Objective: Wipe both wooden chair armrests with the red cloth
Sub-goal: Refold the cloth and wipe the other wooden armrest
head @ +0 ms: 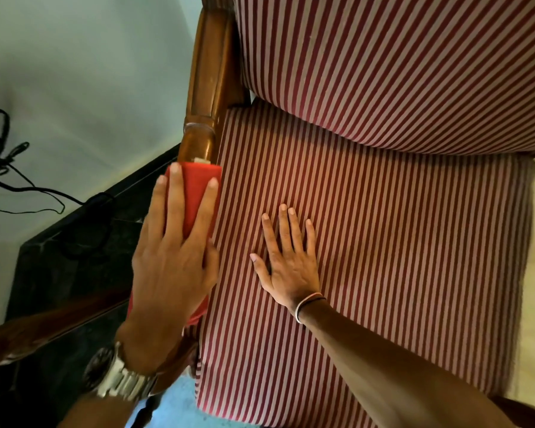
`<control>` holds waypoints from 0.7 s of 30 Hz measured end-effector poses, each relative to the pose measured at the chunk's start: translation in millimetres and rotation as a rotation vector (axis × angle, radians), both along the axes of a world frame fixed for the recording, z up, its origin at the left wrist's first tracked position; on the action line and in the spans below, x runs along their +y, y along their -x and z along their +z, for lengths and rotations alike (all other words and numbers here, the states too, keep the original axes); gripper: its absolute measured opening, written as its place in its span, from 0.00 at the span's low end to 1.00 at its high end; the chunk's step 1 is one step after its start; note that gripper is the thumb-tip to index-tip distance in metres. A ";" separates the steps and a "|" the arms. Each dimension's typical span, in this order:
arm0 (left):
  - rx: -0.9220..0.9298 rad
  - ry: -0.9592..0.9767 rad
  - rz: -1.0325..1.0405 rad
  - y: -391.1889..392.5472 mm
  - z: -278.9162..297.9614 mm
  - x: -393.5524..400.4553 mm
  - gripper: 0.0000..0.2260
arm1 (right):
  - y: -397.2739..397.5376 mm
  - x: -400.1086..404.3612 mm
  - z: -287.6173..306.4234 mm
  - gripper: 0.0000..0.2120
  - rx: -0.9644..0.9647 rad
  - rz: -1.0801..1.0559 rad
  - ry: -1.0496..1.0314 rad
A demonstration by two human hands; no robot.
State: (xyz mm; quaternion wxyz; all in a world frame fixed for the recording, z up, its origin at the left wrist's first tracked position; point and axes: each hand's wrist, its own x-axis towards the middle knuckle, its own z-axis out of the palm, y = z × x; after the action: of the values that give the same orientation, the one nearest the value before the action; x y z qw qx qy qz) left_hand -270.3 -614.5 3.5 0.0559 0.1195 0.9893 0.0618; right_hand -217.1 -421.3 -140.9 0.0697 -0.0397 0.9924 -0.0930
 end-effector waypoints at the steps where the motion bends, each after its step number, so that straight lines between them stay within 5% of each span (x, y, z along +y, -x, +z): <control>1: -0.002 -0.011 0.006 13.6 1.6 4.9 0.38 | -0.1 0.2 -0.2 0.35 0.002 0.001 -0.004; 6: 0.006 -0.018 0.009 50.5 5.7 19.6 0.39 | 1.0 0.7 2.8 0.35 -0.018 0.007 -0.008; 14: -0.017 0.048 -0.023 -21.4 3.1 -5.2 0.36 | 0.4 2.0 5.6 0.35 -0.028 0.007 0.008; 21: -0.012 0.031 0.008 31.7 8.0 15.9 0.40 | 2.2 0.2 16.1 0.34 -0.068 0.005 0.014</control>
State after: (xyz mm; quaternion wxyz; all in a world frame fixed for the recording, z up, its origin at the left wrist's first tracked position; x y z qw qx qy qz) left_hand -302.0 -598.6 11.5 0.0637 0.1143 0.9903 0.0476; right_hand -219.3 -421.1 -124.8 0.1035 -0.0395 0.9887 -0.1012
